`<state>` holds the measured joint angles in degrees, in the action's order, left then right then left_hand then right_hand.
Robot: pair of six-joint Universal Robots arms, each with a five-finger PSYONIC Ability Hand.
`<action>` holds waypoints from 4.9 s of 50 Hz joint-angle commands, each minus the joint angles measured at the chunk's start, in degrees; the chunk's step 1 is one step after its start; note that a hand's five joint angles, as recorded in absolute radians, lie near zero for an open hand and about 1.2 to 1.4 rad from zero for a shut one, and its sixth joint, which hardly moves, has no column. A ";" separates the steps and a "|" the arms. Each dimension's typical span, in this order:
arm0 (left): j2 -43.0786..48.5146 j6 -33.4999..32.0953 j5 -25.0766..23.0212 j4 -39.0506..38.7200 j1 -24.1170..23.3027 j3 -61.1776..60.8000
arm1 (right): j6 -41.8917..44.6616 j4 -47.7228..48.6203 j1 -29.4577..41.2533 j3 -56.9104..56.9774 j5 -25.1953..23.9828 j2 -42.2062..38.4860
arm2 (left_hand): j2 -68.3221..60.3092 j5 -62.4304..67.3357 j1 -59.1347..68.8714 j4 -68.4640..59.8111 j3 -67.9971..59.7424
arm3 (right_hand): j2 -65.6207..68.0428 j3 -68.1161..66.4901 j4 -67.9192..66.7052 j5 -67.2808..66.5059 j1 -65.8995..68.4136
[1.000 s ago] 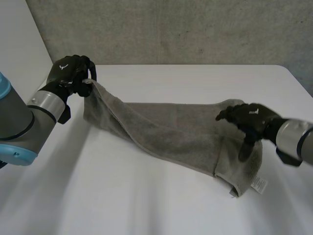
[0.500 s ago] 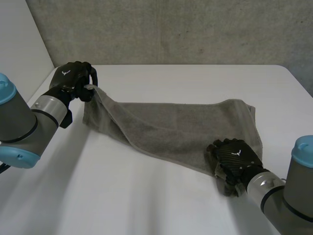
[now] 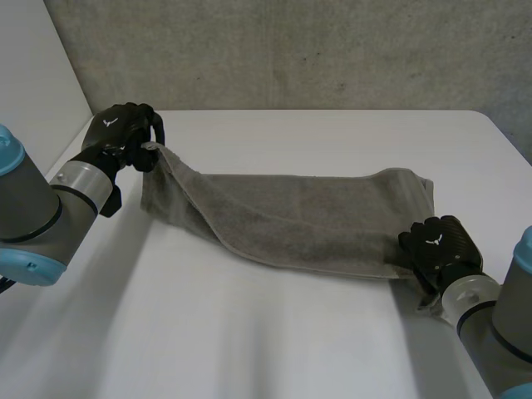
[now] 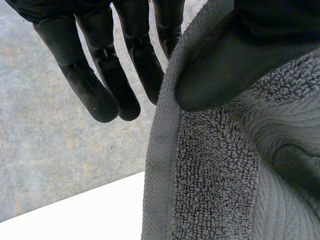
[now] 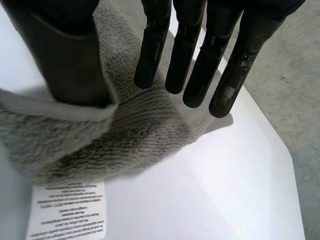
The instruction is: Fold the towel.
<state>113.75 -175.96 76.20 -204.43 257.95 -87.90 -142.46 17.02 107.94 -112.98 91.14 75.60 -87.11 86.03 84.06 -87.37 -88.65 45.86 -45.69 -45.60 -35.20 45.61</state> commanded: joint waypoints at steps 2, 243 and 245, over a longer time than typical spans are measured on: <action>-0.19 0.00 -0.09 0.17 0.18 -0.25 | 0.43 -7.00 -1.85 0.57 -2.20 1.57 | 7.11 -16.03 -4.06 7.37 8.65 | 33.53 -33.70 -33.79 -34.19 33.77; -6.26 -16.87 5.71 -7.47 -4.12 -18.62 | 8.57 -7.44 -23.55 25.96 -5.36 -18.64 | 73.20 -82.11 -70.14 73.45 74.73 | 34.14 -34.31 -34.40 -34.80 34.39; -6.52 -16.87 5.80 -7.47 -4.12 -18.71 | 11.47 -7.35 -25.13 26.75 -5.10 -18.65 | 73.20 -82.11 -70.14 73.45 74.73 | 34.14 -34.31 -34.40 -34.80 34.39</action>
<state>107.63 -192.83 81.84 -211.98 253.70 -106.53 -139.42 9.72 87.84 -88.70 83.27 57.25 -17.22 16.56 17.96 -17.59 -16.62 75.57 -76.60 -77.06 -66.75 76.00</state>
